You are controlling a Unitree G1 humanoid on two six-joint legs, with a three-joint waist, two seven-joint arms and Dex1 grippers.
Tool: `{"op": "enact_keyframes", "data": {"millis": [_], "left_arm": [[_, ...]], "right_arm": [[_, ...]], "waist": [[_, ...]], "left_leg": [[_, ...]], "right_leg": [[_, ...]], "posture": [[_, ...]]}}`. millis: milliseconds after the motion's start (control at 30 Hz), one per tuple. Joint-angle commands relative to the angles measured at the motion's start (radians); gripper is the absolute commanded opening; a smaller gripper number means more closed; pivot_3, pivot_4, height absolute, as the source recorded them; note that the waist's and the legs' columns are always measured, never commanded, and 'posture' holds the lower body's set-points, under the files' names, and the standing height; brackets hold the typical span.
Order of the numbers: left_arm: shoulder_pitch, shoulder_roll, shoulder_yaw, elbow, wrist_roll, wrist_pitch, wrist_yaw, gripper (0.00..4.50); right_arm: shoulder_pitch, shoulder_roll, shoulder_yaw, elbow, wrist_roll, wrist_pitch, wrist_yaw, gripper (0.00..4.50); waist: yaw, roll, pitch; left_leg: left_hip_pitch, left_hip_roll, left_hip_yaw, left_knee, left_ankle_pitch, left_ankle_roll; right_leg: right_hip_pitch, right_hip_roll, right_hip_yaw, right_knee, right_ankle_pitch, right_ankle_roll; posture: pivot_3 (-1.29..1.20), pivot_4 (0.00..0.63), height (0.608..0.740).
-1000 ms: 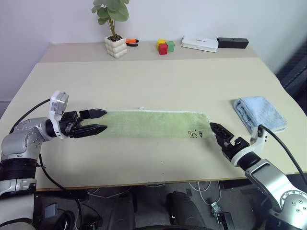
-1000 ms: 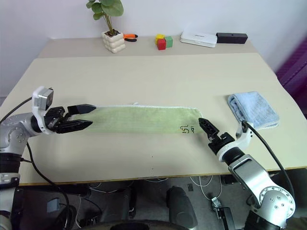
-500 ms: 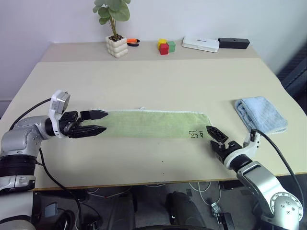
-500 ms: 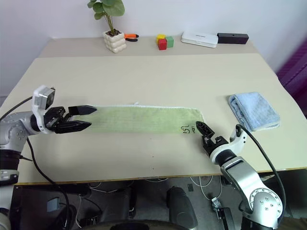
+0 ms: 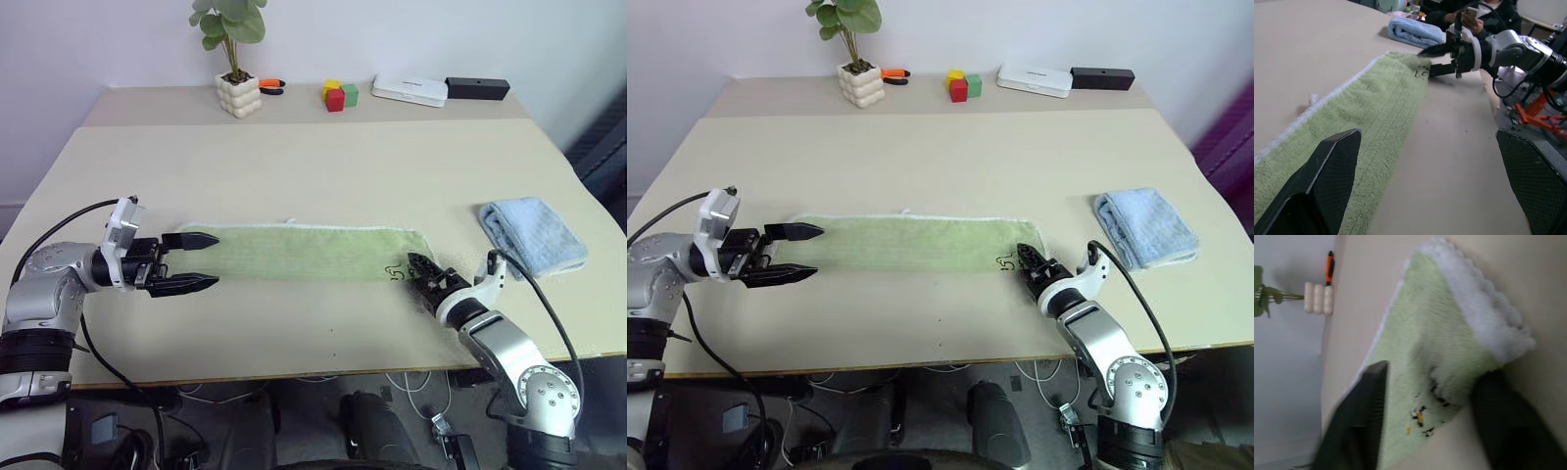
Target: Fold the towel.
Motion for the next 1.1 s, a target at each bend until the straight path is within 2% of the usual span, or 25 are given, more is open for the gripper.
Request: {"op": "enact_keyframes", "data": {"millis": [33, 67, 100, 300, 500, 700, 767, 933, 1100], "left_arm": [[0.0, 0.005, 0.029, -0.027, -0.017, 0.003, 0.01, 4.5], [0.0, 0.004, 0.028, -0.028, -0.017, 0.003, 0.013, 4.5], [0.0, 0.004, 0.028, -0.029, -0.017, 0.003, 0.014, 4.5], [-0.008, -0.009, 0.019, -0.026, -0.004, -0.017, 0.032, 4.5], [-0.016, -0.017, 0.012, -0.019, 0.002, -0.024, 0.033, 4.5], [-0.014, -0.021, 0.008, -0.019, 0.006, -0.035, 0.034, 4.5], [-0.016, -0.021, 0.006, -0.018, 0.006, -0.035, 0.033, 4.5], [-0.028, -0.023, 0.003, -0.008, 0.012, -0.042, 0.035, 4.5], [-0.023, -0.027, 0.008, -0.017, 0.009, -0.037, 0.041, 4.5]], "right_arm": [[-0.017, 0.008, -0.002, -0.013, -0.01, -0.012, 0.011, 0.57], [-0.019, 0.011, -0.004, -0.011, -0.018, -0.019, 0.011, 0.11], [-0.023, 0.011, -0.006, -0.011, -0.024, -0.023, 0.016, 0.05], [-0.027, -0.014, -0.019, -0.028, -0.048, -0.022, 0.035, 0.05], [-0.03, -0.139, -0.095, -0.002, -0.084, -0.008, 0.096, 0.05], [0.004, -0.18, -0.101, -0.032, -0.124, 0.01, 0.132, 0.05], [-0.009, -0.214, -0.063, -0.071, -0.19, 0.03, 0.171, 0.05], [-0.069, -0.34, 0.11, -0.175, -0.469, 0.061, 0.299, 0.05], [-0.14, -0.375, 0.21, -0.243, -0.616, 0.074, 0.378, 0.05]], "waist": [[0.0, -0.001, 0.0], [0.0, -0.001, -0.001], [0.0, -0.002, -0.001], [0.002, -0.001, -0.001], [0.005, -0.001, -0.001], [0.003, -0.001, -0.001], [0.003, -0.001, -0.001], [0.002, -0.001, 0.0], [0.007, -0.001, 0.0]], "left_leg": [[0.0, 0.0, 0.0, 0.0, 0.0, 0.0], [0.0, 0.0, 0.0, 0.0, 0.0, 0.0], [0.0, 0.0, 0.0, 0.0, 0.0, 0.0], [0.0, 0.0, 0.0, 0.001, 0.0, 0.0], [0.0, -0.001, 0.0, 0.001, 0.0, 0.0], [0.0, 0.0, 0.0, 0.0, 0.0, 0.0], [0.0, 0.0, 0.0, 0.0, 0.0, 0.0], [0.0, 0.0, 0.0, 0.0, 0.0, 0.0], [0.0, 0.0, 0.0, 0.0, 0.0, 0.001]], "right_leg": [[0.0, 0.0, 0.0, 0.0, 0.0, 0.0], [0.0, 0.0, 0.0, 0.0, 0.0, 0.0], [0.0, 0.0, 0.0, 0.0, 0.0, 0.0], [0.001, 0.0, 0.0, -0.001, 0.0, 0.0], [0.001, -0.001, 0.0, -0.002, 0.0, 0.0], [0.001, 0.0, 0.0, -0.002, 0.0, 0.0], [0.001, 0.0, 0.0, -0.002, 0.0, 0.0], [0.001, 0.0, 0.0, -0.002, 0.0, 0.0], [0.001, 0.0, 0.0, -0.002, 0.0, 0.0]], "posture": [[0.0, 0.15, 0.74], [0.0, 0.15, 0.74], [0.0, 0.15, 0.74], [0.0, 0.15, 0.74], [0.0, 0.15, 0.74], [0.0, 0.15, 0.74], [0.0, 0.15, 0.74], [0.0, 0.15, 0.74], [0.0, 0.15, 0.74]]}}
